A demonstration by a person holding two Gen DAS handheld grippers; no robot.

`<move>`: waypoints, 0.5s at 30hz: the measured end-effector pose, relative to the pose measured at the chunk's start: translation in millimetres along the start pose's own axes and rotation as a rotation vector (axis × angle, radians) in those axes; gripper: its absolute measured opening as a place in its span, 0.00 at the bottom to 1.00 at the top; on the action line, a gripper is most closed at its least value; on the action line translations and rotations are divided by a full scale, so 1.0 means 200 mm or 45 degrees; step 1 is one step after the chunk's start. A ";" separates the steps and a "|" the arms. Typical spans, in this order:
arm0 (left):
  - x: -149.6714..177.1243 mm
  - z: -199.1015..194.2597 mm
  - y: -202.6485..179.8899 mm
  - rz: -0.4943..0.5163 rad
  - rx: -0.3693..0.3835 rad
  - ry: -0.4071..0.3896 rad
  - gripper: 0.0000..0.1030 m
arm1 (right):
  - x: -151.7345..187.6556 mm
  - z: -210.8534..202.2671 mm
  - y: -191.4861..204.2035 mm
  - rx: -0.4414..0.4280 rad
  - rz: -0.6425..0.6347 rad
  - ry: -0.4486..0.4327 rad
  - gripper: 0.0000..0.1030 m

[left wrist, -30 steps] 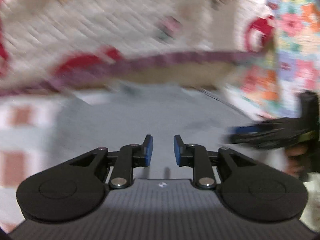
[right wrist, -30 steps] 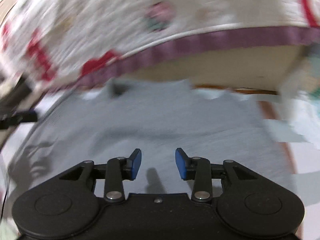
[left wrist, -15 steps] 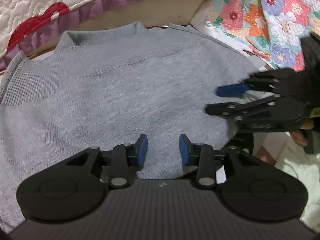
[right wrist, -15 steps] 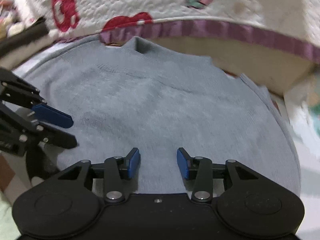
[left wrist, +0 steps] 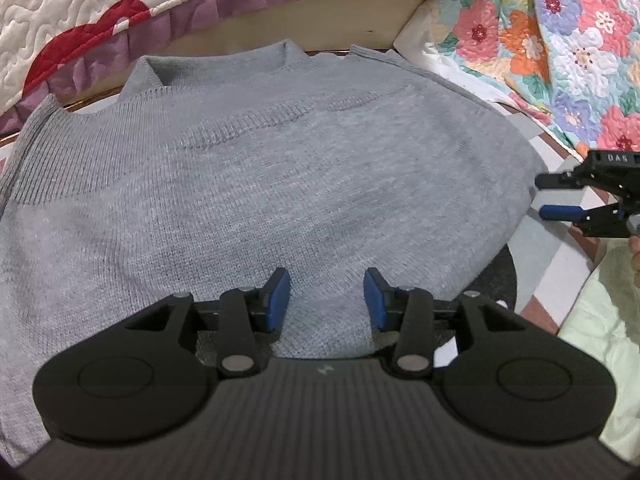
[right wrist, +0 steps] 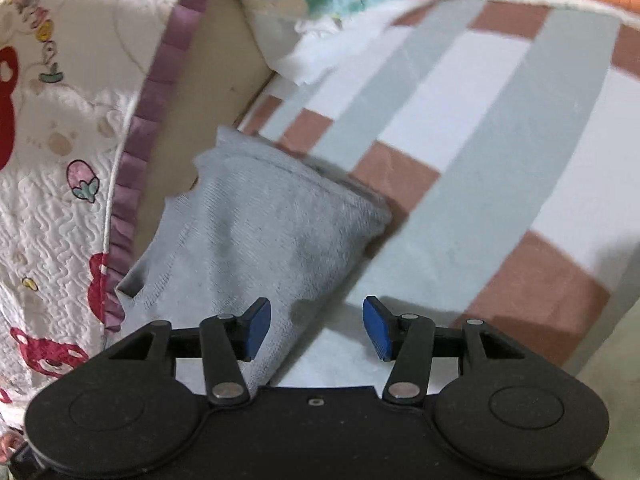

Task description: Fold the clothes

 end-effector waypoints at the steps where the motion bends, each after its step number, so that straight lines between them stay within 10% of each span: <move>1: 0.00 0.00 0.00 -0.003 0.002 -0.001 0.39 | 0.00 0.01 0.00 -0.007 0.009 -0.003 0.58; 8: 0.02 0.01 0.03 -0.047 0.035 -0.011 0.39 | -0.13 0.28 0.09 -0.185 0.058 -0.068 0.61; 12: 0.02 0.01 0.04 -0.045 0.051 -0.006 0.40 | -0.13 0.38 0.16 -0.196 0.084 -0.025 0.23; 15: 0.02 0.00 0.05 -0.040 0.068 0.003 0.40 | -0.11 0.34 0.24 -0.292 0.038 -0.004 0.22</move>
Point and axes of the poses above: each gripper's, at about its wrist camera, not at the fingertips, and z roughly the way its jaws point, y to its left, x to its underside, the point moved 4 cm from there along z, roughly the way its jaws point, and after that the axes turned 15 degrees about z, right-handed, at the moved point
